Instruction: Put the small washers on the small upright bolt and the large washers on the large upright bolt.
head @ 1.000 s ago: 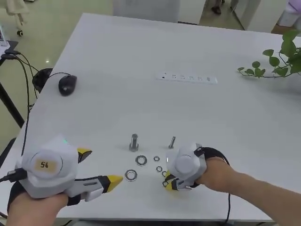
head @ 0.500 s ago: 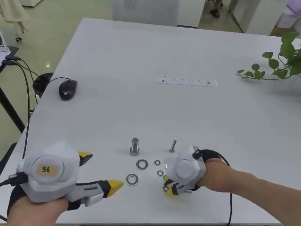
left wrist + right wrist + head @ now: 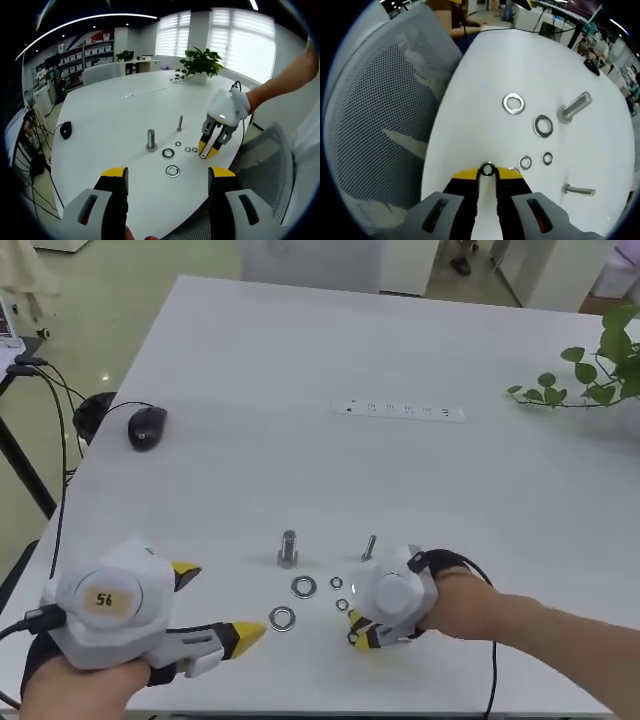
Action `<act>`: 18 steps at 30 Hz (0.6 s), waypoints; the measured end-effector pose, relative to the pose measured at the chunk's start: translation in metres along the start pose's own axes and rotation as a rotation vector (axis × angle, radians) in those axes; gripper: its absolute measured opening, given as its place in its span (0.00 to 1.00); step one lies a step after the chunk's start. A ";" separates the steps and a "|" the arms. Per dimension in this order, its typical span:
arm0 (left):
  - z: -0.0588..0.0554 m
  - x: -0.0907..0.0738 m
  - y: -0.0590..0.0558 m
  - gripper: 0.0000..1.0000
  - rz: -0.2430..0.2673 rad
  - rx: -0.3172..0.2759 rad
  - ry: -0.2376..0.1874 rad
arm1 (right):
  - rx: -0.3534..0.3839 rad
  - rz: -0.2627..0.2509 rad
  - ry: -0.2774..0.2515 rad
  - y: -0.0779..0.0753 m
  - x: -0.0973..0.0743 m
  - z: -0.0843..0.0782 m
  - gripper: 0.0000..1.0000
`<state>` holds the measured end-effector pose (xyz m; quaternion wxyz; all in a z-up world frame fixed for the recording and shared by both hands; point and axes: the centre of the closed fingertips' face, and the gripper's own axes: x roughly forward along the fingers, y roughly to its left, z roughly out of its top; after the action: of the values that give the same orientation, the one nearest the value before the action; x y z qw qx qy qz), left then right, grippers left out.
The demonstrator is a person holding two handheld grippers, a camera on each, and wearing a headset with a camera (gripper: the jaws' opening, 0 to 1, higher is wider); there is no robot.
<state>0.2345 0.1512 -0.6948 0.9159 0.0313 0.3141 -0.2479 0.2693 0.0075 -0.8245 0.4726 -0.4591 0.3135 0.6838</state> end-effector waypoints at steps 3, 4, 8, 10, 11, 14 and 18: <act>-0.001 -0.001 0.001 0.64 0.002 0.002 0.003 | 0.092 -0.018 -0.040 0.000 -0.001 0.000 0.13; -0.001 -0.001 0.001 0.64 0.003 0.002 0.003 | 0.132 -0.022 -0.053 0.001 -0.001 0.000 0.13; -0.002 -0.003 0.004 0.64 0.010 -0.003 0.003 | 0.203 -0.037 -0.075 0.002 -0.003 -0.004 0.13; -0.002 -0.004 0.006 0.64 0.013 -0.005 0.003 | 0.209 -0.042 -0.080 0.003 -0.003 -0.006 0.13; -0.002 -0.004 0.006 0.64 0.013 -0.006 0.003 | 0.218 -0.046 -0.082 0.003 -0.004 -0.006 0.13; -0.002 -0.005 0.008 0.64 0.015 -0.006 0.004 | 0.261 -0.063 -0.100 0.000 -0.008 -0.008 0.13; -0.001 -0.004 0.009 0.64 0.014 -0.007 0.001 | 0.301 -0.101 -0.109 -0.012 -0.023 -0.009 0.13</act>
<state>0.2353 0.1606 -0.6940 0.9177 0.0302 0.3151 -0.2402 0.2863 -0.0044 -0.8071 0.5861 -0.3605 0.3629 0.6284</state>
